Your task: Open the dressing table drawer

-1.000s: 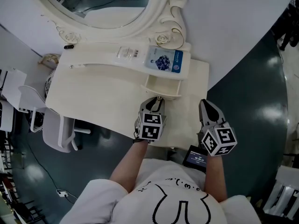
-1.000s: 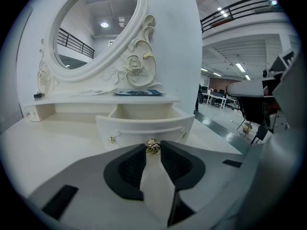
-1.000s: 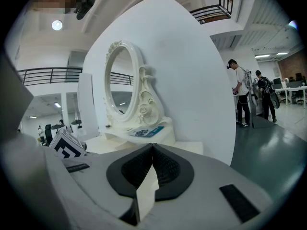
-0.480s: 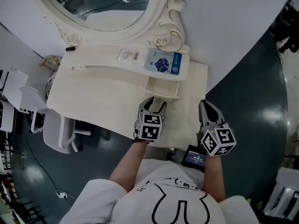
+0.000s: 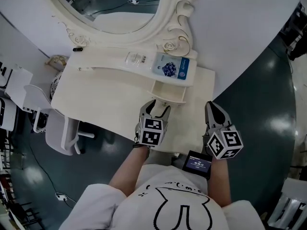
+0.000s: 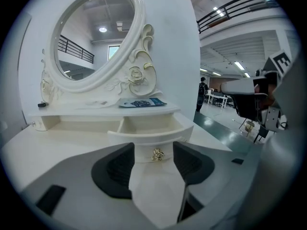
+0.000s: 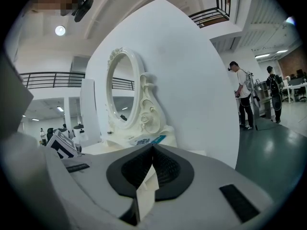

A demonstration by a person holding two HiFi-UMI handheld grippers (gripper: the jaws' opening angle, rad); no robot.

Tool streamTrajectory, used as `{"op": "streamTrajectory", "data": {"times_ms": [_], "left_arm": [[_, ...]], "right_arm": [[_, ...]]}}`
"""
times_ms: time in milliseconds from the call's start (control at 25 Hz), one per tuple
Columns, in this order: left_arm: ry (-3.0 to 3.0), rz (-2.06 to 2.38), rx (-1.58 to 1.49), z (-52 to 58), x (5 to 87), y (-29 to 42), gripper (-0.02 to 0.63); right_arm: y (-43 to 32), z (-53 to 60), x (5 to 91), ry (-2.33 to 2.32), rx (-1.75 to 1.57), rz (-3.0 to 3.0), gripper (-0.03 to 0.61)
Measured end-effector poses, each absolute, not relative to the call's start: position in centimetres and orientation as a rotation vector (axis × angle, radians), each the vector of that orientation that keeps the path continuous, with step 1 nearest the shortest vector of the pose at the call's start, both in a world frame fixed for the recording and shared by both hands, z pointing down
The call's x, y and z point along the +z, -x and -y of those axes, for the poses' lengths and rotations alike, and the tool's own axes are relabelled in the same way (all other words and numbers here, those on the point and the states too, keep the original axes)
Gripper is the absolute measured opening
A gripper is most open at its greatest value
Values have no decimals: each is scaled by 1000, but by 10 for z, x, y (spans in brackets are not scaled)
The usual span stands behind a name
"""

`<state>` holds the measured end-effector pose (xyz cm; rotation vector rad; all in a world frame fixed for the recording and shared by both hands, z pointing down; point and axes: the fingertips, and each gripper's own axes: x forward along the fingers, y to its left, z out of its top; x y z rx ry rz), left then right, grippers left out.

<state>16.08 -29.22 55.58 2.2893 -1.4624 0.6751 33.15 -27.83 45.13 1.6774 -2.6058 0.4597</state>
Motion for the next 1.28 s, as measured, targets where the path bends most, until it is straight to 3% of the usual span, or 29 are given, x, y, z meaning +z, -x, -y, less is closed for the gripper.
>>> {"op": "streamTrajectory", "data": {"times_ms": [1000,1080,1280], "left_arm": [[-2505,1486,374,310,426,-114,252],[-2527,1495,338,311,416,-113,218],[-2604,1557,274,315,390,-110,46]], "right_arm": [[-292,269,360,-1731,141,2630,17],[-290,267,356,-1735,118,2624,17],[-281,264,345,-1738,72,2634,17]]}}
